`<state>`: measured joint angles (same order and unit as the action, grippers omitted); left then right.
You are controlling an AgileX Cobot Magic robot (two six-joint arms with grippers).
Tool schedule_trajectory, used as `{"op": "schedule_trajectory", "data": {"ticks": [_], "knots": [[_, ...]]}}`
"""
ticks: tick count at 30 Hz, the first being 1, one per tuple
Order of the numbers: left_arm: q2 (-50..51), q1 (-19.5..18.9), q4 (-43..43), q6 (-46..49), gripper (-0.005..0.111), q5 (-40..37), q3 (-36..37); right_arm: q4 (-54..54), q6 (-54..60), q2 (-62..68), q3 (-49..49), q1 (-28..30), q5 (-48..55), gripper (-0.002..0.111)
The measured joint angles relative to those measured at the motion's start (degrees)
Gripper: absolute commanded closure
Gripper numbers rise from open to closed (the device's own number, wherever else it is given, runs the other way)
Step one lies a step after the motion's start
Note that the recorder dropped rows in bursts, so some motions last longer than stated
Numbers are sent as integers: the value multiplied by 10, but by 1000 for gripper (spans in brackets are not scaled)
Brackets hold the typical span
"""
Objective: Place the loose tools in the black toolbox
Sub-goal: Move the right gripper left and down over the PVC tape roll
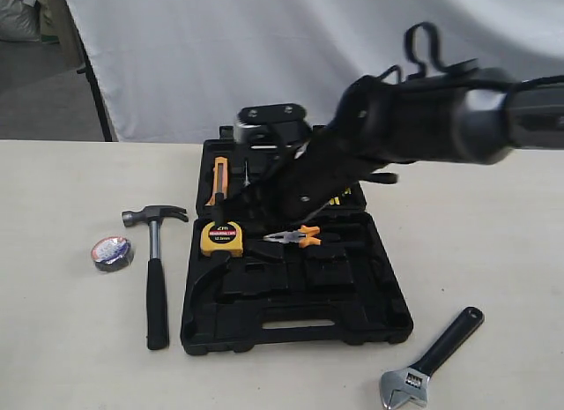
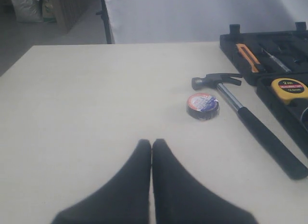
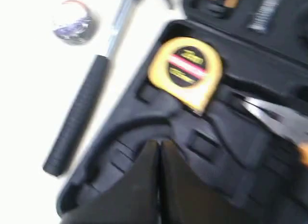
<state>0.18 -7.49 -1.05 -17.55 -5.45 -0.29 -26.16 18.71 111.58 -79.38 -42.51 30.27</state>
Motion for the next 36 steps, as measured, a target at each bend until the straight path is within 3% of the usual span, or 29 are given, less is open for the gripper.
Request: {"op": "schedule_trajectory", "data": {"ticks": [7,14,18,36], "knots": [[0,0,0,0,106,0,0,-15,18,173,-197,-86,-3,107],[0,0,0,0,106,0,0,-5,19,257,-337,-120,6,60],[0,0,0,0,106,0,0,1,21,293,-390,-129,7,46],[0,0,0,0,106,0,0,55,49,403,-505,-130,1,46]]}}
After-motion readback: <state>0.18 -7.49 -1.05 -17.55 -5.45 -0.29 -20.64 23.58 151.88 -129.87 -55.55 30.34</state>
